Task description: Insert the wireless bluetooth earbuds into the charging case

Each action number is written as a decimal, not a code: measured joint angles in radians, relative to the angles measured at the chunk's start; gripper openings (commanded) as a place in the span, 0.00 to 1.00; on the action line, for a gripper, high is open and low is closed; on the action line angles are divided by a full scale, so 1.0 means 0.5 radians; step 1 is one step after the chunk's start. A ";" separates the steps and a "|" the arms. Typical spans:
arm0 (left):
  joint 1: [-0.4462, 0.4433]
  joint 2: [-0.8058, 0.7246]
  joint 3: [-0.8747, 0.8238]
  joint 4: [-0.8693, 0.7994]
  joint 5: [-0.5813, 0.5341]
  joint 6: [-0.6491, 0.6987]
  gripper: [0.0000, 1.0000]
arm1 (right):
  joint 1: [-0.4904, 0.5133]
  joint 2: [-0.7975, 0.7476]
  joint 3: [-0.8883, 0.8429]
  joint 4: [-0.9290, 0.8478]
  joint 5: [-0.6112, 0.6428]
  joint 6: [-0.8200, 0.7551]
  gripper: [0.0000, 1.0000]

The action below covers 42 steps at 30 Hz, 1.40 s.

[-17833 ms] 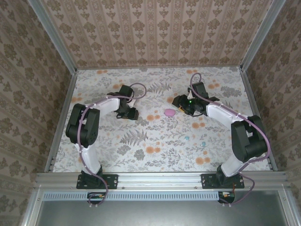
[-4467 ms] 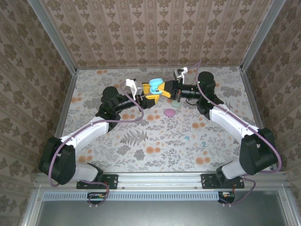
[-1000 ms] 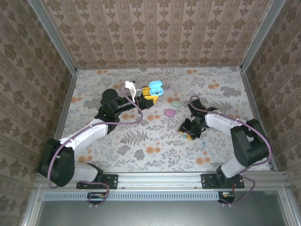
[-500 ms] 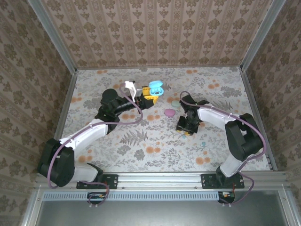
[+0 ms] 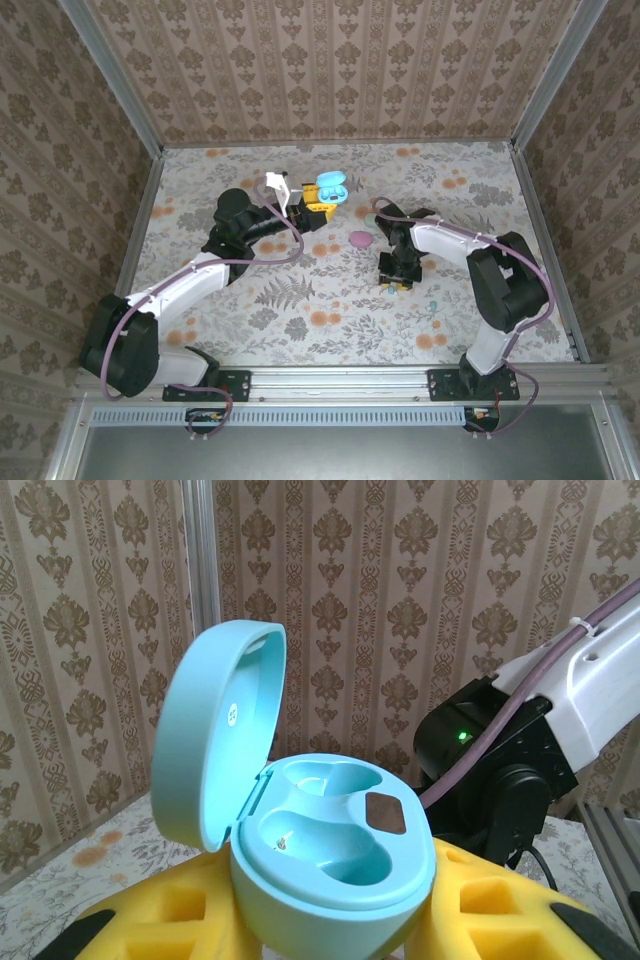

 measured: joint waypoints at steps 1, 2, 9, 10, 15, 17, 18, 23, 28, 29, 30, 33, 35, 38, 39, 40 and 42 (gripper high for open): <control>0.000 0.000 0.000 0.000 -0.001 0.000 0.33 | 0.005 0.014 0.014 -0.003 0.000 -0.006 0.31; 0.000 0.000 0.000 0.000 -0.001 0.000 0.33 | 0.008 0.026 0.025 -0.008 -0.001 -0.012 0.31; 0.000 0.000 0.000 0.000 -0.008 0.000 0.33 | 0.031 0.107 0.092 -0.061 0.003 -0.075 0.31; 0.000 0.000 0.000 0.000 -0.009 0.000 0.33 | 0.033 0.112 0.098 -0.076 0.007 -0.084 0.31; 0.002 0.000 0.000 0.000 -0.015 0.002 0.33 | 0.036 0.117 0.117 -0.117 0.024 -0.112 0.30; 0.002 0.000 0.000 0.000 -0.015 0.003 0.33 | 0.036 0.119 0.125 -0.132 0.032 -0.134 0.30; 0.002 0.000 0.000 0.000 -0.015 0.006 0.33 | 0.037 0.124 0.130 -0.143 0.038 -0.143 0.30; 0.002 0.000 0.000 0.000 -0.015 0.008 0.33 | 0.046 0.177 0.152 -0.172 0.055 -0.189 0.29; 0.002 0.000 0.000 0.000 -0.016 0.008 0.33 | 0.056 0.196 0.168 -0.196 0.060 -0.216 0.28; 0.002 0.000 0.000 0.000 -0.016 0.008 0.33 | 0.056 0.196 0.171 -0.198 0.060 -0.220 0.28; 0.002 0.000 0.000 0.000 -0.016 0.008 0.33 | 0.056 0.198 0.174 -0.197 0.061 -0.223 0.27; 0.003 0.000 0.000 0.000 -0.016 0.009 0.33 | 0.056 0.199 0.178 -0.197 0.069 -0.237 0.26; 0.003 0.000 0.000 -0.001 -0.016 0.010 0.33 | 0.056 0.202 0.179 -0.197 0.072 -0.240 0.26; 0.003 0.000 0.000 -0.001 -0.016 0.014 0.33 | 0.056 0.214 0.181 -0.198 0.081 -0.249 0.27; 0.003 0.000 0.000 -0.001 -0.016 0.014 0.33 | 0.056 0.218 0.181 -0.198 0.085 -0.250 0.27; 0.003 0.000 0.000 -0.001 -0.016 0.015 0.33 | 0.056 0.226 0.181 -0.198 0.092 -0.251 0.27; 0.003 0.000 0.000 -0.004 -0.016 0.016 0.33 | 0.056 0.232 0.182 -0.197 0.100 -0.252 0.25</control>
